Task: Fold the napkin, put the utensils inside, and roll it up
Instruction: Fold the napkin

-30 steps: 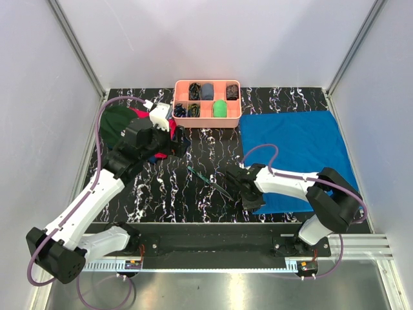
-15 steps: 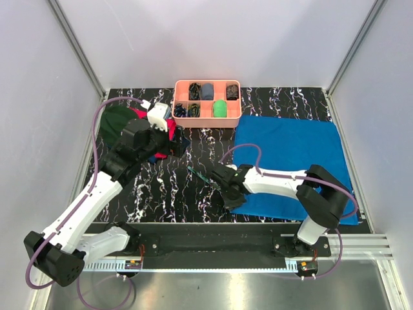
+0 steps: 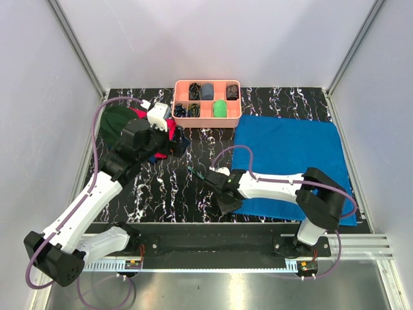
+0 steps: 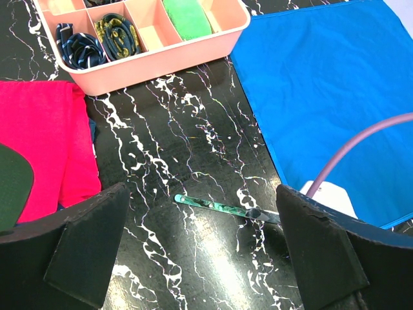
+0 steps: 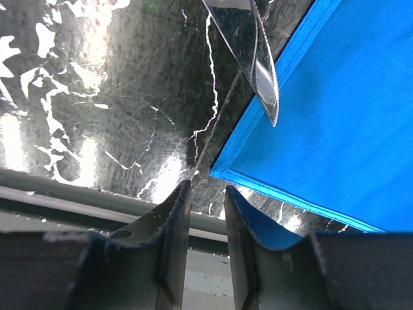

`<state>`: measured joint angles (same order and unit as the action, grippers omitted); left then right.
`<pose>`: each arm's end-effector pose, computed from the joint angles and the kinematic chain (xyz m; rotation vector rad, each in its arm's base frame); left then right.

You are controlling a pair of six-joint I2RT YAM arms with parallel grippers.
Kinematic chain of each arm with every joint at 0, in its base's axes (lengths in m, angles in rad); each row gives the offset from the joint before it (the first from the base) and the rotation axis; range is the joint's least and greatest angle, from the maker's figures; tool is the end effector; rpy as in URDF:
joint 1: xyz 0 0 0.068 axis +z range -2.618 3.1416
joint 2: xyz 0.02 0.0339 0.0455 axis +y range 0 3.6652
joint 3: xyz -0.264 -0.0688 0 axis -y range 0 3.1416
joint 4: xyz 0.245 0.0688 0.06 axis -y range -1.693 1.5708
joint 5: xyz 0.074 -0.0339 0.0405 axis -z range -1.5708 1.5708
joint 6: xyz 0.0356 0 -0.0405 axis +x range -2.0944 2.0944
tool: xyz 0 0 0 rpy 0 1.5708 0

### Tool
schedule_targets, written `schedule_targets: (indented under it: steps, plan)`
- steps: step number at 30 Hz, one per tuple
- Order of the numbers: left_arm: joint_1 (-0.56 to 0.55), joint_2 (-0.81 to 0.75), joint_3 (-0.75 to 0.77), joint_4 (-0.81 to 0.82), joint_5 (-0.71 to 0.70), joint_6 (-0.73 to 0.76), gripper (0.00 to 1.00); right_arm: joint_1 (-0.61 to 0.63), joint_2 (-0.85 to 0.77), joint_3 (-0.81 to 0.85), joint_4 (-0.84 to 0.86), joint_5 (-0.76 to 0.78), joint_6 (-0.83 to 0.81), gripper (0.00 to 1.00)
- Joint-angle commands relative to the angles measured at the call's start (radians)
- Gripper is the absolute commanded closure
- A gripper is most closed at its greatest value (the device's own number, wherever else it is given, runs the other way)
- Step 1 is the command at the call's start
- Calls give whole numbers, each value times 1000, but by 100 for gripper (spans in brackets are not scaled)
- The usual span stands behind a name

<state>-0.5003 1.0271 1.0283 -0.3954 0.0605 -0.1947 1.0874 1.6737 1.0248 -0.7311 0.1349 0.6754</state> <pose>0.2003 -0.1120 0.3577 0.3442 1.9702 -0.5112 0.1434 0.2628 0.1686 -0.5779 2.8574 0.0900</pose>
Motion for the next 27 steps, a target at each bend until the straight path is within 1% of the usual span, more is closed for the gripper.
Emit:
schedule_targets:
  steps: [1,9,16,18,22,27]
  plan:
    - [5,-13,42,38,10,-11,1,12,37,40,-45,83,-10,64]
    - [6,-10,41,40,12,-14,1,11,43,26,-21,115,-43,57]
    - [5,-9,41,43,19,-17,1,12,49,8,48,86,-73,55]
    - [6,-9,39,41,21,-18,1,12,57,3,62,83,-82,56]
    - [6,-9,39,43,24,-20,1,9,86,1,61,81,-76,63]
    - [6,-9,39,43,25,-20,1,5,118,-18,53,29,-28,65]
